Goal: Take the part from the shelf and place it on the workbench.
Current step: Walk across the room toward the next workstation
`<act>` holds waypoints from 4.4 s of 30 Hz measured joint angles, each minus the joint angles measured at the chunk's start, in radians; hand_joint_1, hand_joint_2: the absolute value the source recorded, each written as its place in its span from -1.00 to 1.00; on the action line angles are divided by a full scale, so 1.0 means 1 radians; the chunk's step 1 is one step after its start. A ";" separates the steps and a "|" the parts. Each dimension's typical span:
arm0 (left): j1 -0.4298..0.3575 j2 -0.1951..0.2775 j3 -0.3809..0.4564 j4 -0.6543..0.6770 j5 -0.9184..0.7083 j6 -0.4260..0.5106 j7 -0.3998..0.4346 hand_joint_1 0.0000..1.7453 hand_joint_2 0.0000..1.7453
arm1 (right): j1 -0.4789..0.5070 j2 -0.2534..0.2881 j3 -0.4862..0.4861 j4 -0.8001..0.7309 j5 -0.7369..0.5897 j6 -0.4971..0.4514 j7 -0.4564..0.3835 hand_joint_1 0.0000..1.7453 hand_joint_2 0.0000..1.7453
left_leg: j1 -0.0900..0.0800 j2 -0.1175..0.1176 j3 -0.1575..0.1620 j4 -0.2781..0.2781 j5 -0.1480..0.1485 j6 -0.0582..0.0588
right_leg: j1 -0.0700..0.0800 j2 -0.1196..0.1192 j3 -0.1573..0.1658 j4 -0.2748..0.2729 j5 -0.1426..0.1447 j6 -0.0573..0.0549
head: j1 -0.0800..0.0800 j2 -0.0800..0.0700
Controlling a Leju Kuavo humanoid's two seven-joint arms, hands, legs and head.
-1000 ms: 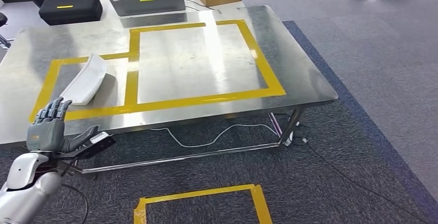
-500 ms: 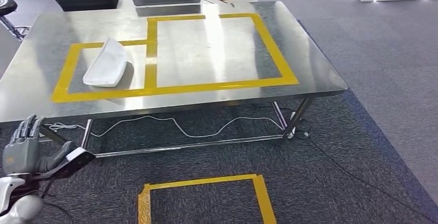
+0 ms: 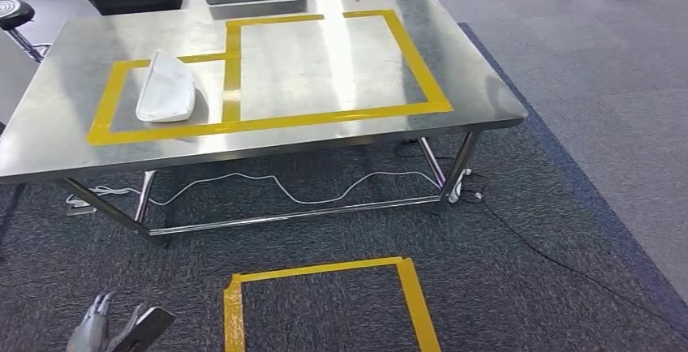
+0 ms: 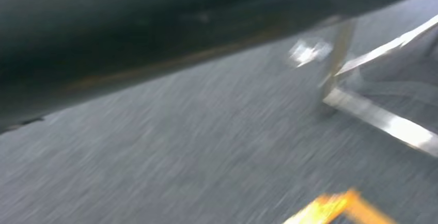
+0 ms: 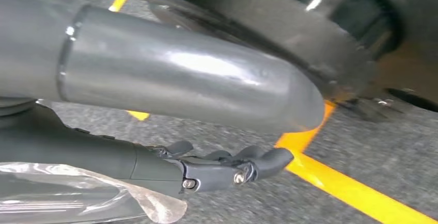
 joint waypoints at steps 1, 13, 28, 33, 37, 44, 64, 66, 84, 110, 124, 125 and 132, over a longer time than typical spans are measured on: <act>-0.014 -0.013 0.007 0.064 0.007 -0.004 -0.006 -1.00 -1.00 | 0.000 0.000 0.000 0.000 0.001 0.003 0.009 -1.00 -1.00 | 0.004 0.000 -0.010 0.060 -0.034 -0.005 | 0.000 -0.003 -0.014 0.003 0.010 0.000 | -0.002 0.000; -0.078 -0.114 0.048 0.452 0.033 -0.085 0.096 -1.00 -1.00 | -0.009 -0.004 0.000 0.008 0.009 0.028 0.118 -1.00 -1.00 | 0.014 0.007 0.169 -0.156 0.053 0.034 | -0.010 -0.004 -0.148 0.083 0.044 0.066 | -0.002 0.000; -0.073 -0.158 0.062 0.538 0.037 -0.161 0.285 -1.00 -1.00 | -0.025 0.008 0.000 0.009 0.020 -0.012 0.180 -1.00 -1.00 | 0.003 0.007 -0.008 -0.140 0.197 0.009 | -0.002 0.003 0.096 -0.024 -0.056 0.021 | 0.007 0.000; -0.069 -0.164 0.070 0.544 0.041 -0.165 0.284 -1.00 -1.00 | -0.021 0.009 0.000 0.009 0.021 -0.012 0.183 -1.00 -1.00 | 0.005 0.006 -0.046 0.140 -0.004 -0.008 | 0.002 -0.011 0.003 -0.010 0.014 0.004 | -0.004 0.000; -0.070 -0.165 0.073 0.544 0.041 -0.162 0.284 -1.00 -1.00 | -0.023 0.011 0.001 0.008 0.021 -0.013 0.183 -1.00 -1.00 | 0.005 0.006 0.102 0.024 0.082 -0.002 | 0.003 -0.014 -0.085 0.033 0.056 0.015 | -0.005 0.000; -0.075 -0.190 0.075 0.546 0.033 -0.142 0.271 -1.00 -1.00 | -0.020 0.013 0.001 0.010 0.024 -0.019 0.191 -1.00 -1.00 | -0.002 0.011 0.175 -0.172 0.066 0.049 | -0.001 -0.003 -0.145 0.083 0.044 0.054 | -0.003 0.000; -0.074 -0.224 0.066 0.551 -0.020 -0.149 0.248 -1.00 -1.00 | -0.012 -0.012 0.001 0.012 0.022 -0.001 0.162 -1.00 -1.00 | 0.002 0.013 -0.033 0.137 -0.004 -0.005 | 0.008 -0.010 0.010 -0.006 0.000 0.002 | -0.002 0.000; -0.075 -0.224 0.066 0.551 -0.021 -0.149 0.249 -1.00 -1.00 | -0.012 -0.012 0.001 0.012 0.022 -0.001 0.162 -1.00 -1.00 | 0.002 0.012 0.020 0.118 0.052 -0.002 | 0.008 -0.011 -0.028 0.012 0.020 0.006 | -0.002 0.000; -0.080 -0.229 0.050 0.553 -0.031 -0.145 0.265 -1.00 -1.00 | -0.012 -0.016 0.001 0.015 0.021 -0.011 0.163 -1.00 -1.00 | -0.003 0.020 0.032 -0.159 0.180 0.042 | -0.004 0.002 0.032 0.116 -0.034 0.064 | 0.014 0.000; -0.075 -0.223 0.049 0.554 -0.033 -0.161 0.299 -1.00 -1.00 | -0.012 0.009 0.001 0.015 0.004 -0.034 0.184 -1.00 -1.00 | -0.017 0.013 0.117 -0.162 0.105 0.040 | 0.013 -0.010 0.008 0.012 -0.024 0.021 | -0.001 0.000; -0.074 -0.222 0.047 0.554 -0.045 -0.187 0.277 -1.00 -1.00 | -0.012 0.009 -0.004 0.015 -0.016 -0.033 0.192 -1.00 -1.00 | -0.017 0.013 0.113 -0.158 0.109 0.046 | 0.011 -0.010 0.005 0.012 -0.018 0.030 | -0.002 0.000; -0.074 -0.222 0.046 0.554 -0.049 -0.187 0.278 -1.00 -1.00 | -0.012 0.009 -0.004 0.015 -0.016 -0.035 0.194 -1.00 -1.00 | -0.017 0.013 0.113 -0.158 0.109 0.046 | 0.011 -0.010 0.005 0.013 -0.018 0.030 | -0.002 0.000; -0.074 -0.223 0.029 0.554 -0.063 -0.195 0.271 -1.00 -1.00 | -0.012 0.009 -0.005 0.015 -0.020 -0.043 0.195 -1.00 -1.00 | -0.017 0.013 0.112 -0.158 0.110 0.046 | 0.011 -0.010 0.004 0.013 -0.019 0.029 | -0.002 0.000</act>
